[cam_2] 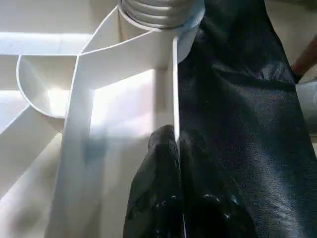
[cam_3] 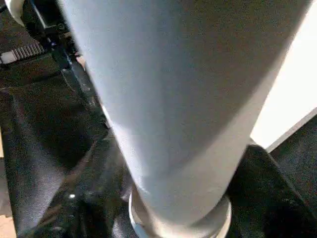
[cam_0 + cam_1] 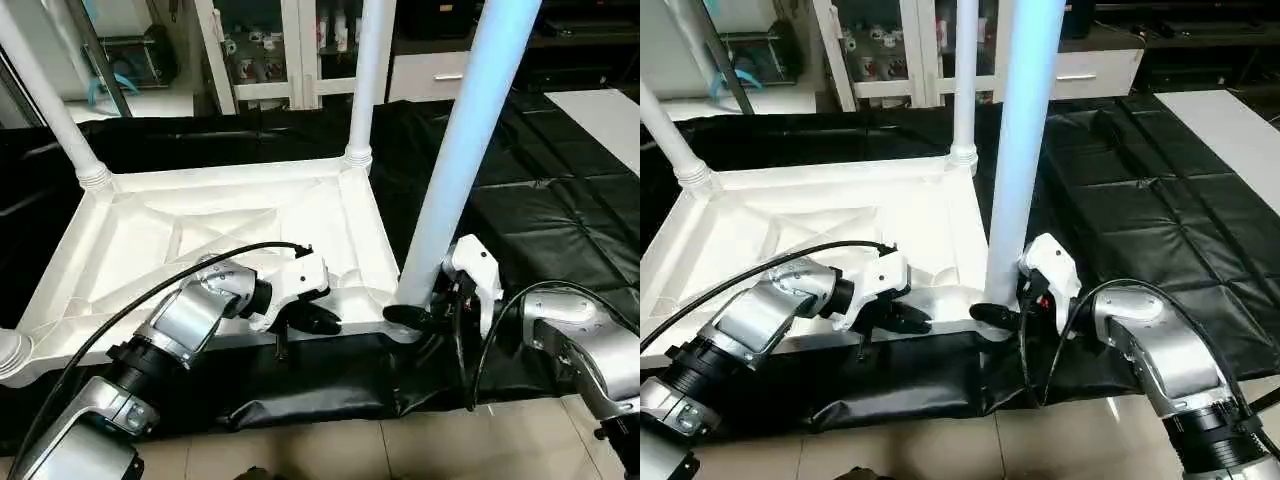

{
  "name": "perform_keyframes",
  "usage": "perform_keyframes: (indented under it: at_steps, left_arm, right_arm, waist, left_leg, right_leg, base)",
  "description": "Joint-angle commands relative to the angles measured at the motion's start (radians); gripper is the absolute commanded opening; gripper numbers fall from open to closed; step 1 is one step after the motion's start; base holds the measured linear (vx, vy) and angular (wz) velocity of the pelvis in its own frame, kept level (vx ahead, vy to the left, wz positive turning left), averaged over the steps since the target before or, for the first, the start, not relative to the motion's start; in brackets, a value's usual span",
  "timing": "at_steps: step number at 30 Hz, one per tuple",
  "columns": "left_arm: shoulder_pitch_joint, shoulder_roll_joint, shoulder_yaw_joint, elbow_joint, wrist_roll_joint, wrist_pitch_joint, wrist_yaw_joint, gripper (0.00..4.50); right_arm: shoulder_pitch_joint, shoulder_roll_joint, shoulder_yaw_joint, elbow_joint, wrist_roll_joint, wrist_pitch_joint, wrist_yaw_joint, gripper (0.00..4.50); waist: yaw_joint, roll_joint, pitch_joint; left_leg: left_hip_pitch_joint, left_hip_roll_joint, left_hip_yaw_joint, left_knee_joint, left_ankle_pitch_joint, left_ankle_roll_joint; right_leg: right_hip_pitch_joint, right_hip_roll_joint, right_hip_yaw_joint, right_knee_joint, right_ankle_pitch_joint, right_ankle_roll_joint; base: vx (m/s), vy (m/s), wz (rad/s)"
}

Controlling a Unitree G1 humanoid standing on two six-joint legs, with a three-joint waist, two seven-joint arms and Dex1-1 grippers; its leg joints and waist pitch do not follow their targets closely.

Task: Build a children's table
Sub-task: Rotate leg to tighten

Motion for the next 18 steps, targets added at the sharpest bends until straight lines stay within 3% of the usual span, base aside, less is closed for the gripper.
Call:
perform_keyframes:
  at_steps: [1, 8, 12, 14, 16, 17, 18]
  left_arm:
    - [0.000, -0.004, -0.027, -0.018, 0.004, 0.005, -0.013, 0.00]
    - [0.003, 0.000, -0.029, -0.023, 0.007, 0.010, -0.019, 0.00]
    - [0.002, -0.001, -0.029, -0.020, 0.009, 0.011, -0.019, 0.00]
    - [-0.009, -0.033, -0.009, 0.018, 0.018, 0.002, 0.043, 0.00]
    - [-0.019, -0.055, 0.006, 0.046, 0.025, -0.002, 0.088, 0.00]
    - [-0.045, -0.098, 0.034, 0.111, 0.042, -0.016, 0.187, 0.00]
    - [-0.057, -0.114, 0.044, 0.136, 0.049, -0.022, 0.223, 0.00]
  right_arm:
    - [0.010, -0.001, 0.012, -0.011, -0.001, 0.006, 0.028, 2.60]
    - [0.014, -0.004, 0.012, -0.007, -0.001, 0.003, 0.035, 2.09]
    - [0.013, 0.008, 0.016, 0.022, -0.020, -0.014, 0.020, 2.01]
    - [-0.036, 0.112, -0.035, 0.156, -0.071, -0.042, -0.179, 1.98]
    - [-0.052, 0.149, -0.054, 0.198, -0.080, -0.049, -0.245, 1.98]
    - [-0.079, 0.210, -0.083, 0.268, -0.091, -0.067, -0.349, 1.97]
    - [-0.090, 0.231, -0.092, 0.294, -0.096, -0.075, -0.385, 1.97]
  waist:
    - [-0.004, -0.007, -0.067]
    - [-0.004, -0.007, -0.067]
    - [-0.005, -0.007, -0.067]
    - [-0.013, -0.004, -0.064]
    - [-0.022, -0.008, -0.062]
    - [-0.031, -0.015, -0.059]
    - [-0.034, -0.011, -0.059]
  left_leg:
    - [0.021, 0.049, -0.016, -0.076, -0.145, 0.067]
    - [0.020, 0.049, -0.015, -0.075, -0.148, 0.073]
    - [0.020, 0.049, -0.016, -0.076, -0.157, 0.066]
    - [0.016, 0.045, -0.015, -0.077, -0.174, 0.053]
    - [0.014, 0.042, -0.018, -0.081, -0.205, 0.034]
    - [0.022, 0.040, -0.016, -0.082, -0.258, 0.010]
    - [0.025, 0.038, -0.016, -0.081, -0.278, 0.004]
  right_leg:
    - [0.049, -0.048, 0.035, -0.057, -0.117, -0.247]
    - [0.049, -0.048, 0.034, -0.058, -0.133, -0.247]
    - [0.049, -0.048, 0.034, -0.058, -0.141, -0.244]
    - [0.045, -0.049, 0.033, -0.062, -0.168, -0.245]
    - [0.048, -0.047, 0.030, -0.066, -0.217, -0.232]
    - [0.040, -0.045, 0.030, -0.076, -0.293, -0.207]
    - [0.036, -0.045, 0.031, -0.077, -0.319, -0.203]
  base:
    - [0.000, 0.000, 0.00]
    - [0.000, 0.000, 0.00]
    - [0.000, 0.000, 0.00]
    - [0.000, 0.000, 0.00]
    - [0.000, 0.000, 0.00]
    - [0.000, 0.000, 0.00]
    - [0.000, 0.000, 0.00]
